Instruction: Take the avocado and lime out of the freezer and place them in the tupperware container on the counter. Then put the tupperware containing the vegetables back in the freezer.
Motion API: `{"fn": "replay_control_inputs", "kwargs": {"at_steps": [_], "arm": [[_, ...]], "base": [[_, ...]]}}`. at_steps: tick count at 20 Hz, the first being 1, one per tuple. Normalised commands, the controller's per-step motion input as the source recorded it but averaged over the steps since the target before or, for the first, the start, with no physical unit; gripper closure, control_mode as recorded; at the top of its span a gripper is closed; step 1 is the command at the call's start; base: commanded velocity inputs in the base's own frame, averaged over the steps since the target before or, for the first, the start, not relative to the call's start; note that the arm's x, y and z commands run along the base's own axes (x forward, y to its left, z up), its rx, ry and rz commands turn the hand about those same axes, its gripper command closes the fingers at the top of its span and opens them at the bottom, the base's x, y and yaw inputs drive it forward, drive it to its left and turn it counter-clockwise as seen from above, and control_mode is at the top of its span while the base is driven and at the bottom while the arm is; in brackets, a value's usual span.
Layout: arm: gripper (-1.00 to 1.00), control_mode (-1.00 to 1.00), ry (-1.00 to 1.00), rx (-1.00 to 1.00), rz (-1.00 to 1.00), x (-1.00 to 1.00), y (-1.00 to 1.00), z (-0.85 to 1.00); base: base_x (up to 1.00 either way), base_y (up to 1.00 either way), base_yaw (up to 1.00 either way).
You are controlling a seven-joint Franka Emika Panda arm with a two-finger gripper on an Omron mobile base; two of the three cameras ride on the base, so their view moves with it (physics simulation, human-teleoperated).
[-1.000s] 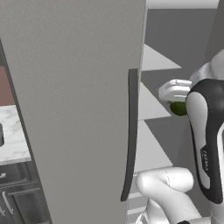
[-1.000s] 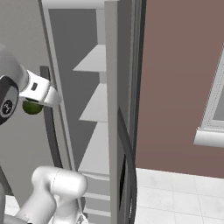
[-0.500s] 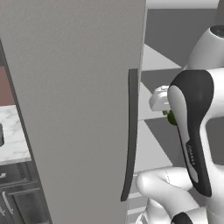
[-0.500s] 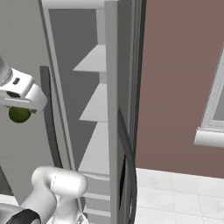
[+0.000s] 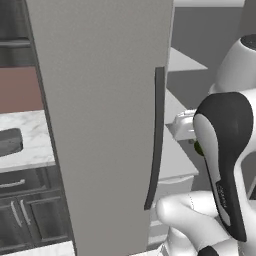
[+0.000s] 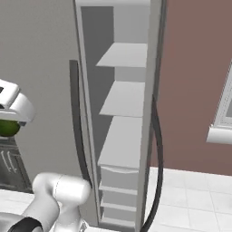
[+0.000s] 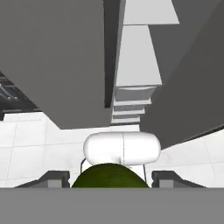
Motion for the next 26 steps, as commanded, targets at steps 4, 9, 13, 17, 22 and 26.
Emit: {"fn": "replay_control_inputs", "kwargs": {"at_steps": [4,9,13,17,22,26], "arm": [[1.0,1.0,0.0,0.0,0.0,0.0,0.0,0.0],[1.0,1.0,0.0,0.0,0.0,0.0,0.0,0.0],[1.0,1.0,0.0,0.0,0.0,0.0,0.0,0.0],[1.0,1.0,0.0,0.0,0.0,0.0,0.0,0.0],[1.0,1.0,0.0,0.0,0.0,0.0,0.0,0.0],[1.0,-1.0,0.0,0.0,0.0,0.16,0.01,-0.09]], "base": [[-0.53,1.0,0.0],[0.1,1.0,0.0],[0.68,1.0,-0.01],[0.88,0.97,0.0],[0.95,0.6,-0.01],[0.44,0.22,0.0]]}}
